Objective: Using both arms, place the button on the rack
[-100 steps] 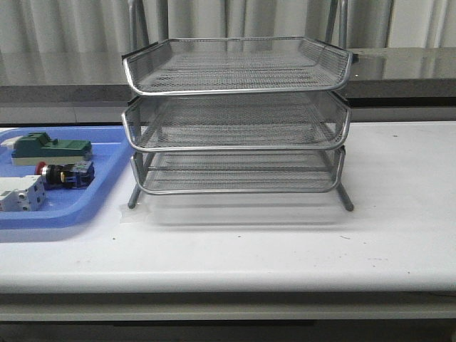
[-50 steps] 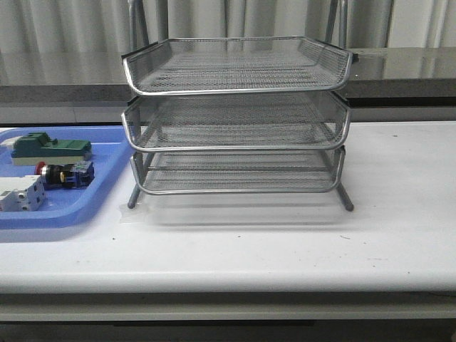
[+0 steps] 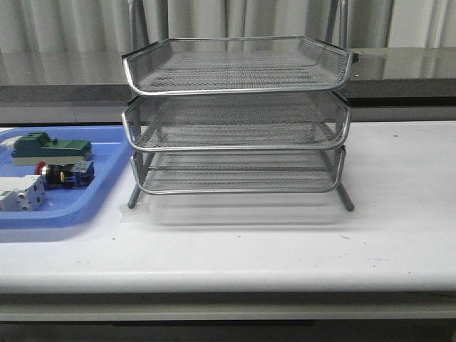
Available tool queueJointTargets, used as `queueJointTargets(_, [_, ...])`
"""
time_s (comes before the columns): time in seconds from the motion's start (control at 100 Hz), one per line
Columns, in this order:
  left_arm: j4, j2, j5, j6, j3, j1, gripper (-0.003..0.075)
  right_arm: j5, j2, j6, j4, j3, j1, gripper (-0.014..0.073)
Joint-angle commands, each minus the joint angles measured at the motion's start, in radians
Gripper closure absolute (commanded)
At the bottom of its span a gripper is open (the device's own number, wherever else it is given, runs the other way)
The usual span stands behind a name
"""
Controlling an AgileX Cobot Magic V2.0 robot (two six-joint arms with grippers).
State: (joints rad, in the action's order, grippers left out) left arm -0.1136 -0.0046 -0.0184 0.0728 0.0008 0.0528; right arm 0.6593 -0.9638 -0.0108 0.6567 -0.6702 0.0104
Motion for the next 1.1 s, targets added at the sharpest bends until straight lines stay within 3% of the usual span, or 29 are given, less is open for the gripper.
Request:
queueJointTargets(0.0, [-0.002, -0.032, 0.078, 0.011, 0.048, -0.002, 0.074, -0.058, -0.039, -0.063, 0.115, -0.034, -0.003, 0.0421])
queueJointTargets(0.1, [-0.002, -0.032, 0.078, 0.011, 0.048, -0.002, 0.074, -0.087, -0.089, -0.143, 0.204, -0.034, -0.003, 0.0306])
queueJointTargets(0.19, [-0.002, -0.032, 0.078, 0.011, 0.048, -0.002, 0.074, -0.116, -0.135, -0.236, 0.299, -0.034, -0.003, 0.0262])
queueJointTargets(0.67, [-0.002, -0.032, 0.078, 0.011, 0.048, -0.002, 0.074, -0.111, -0.46, -0.8, 0.871, -0.045, -0.003, 0.0261])
queueJointTargets(0.82, [-0.002, -0.032, 0.078, 0.011, 0.048, -0.002, 0.074, -0.059, -0.556, -0.891, 0.947, -0.091, -0.003, 0.0261])
queueJointTargets(1.09, [-0.002, -0.032, 0.078, 0.011, 0.048, -0.002, 0.074, -0.008, -0.668, -0.897, 0.951, -0.19, -0.003, 0.0261])
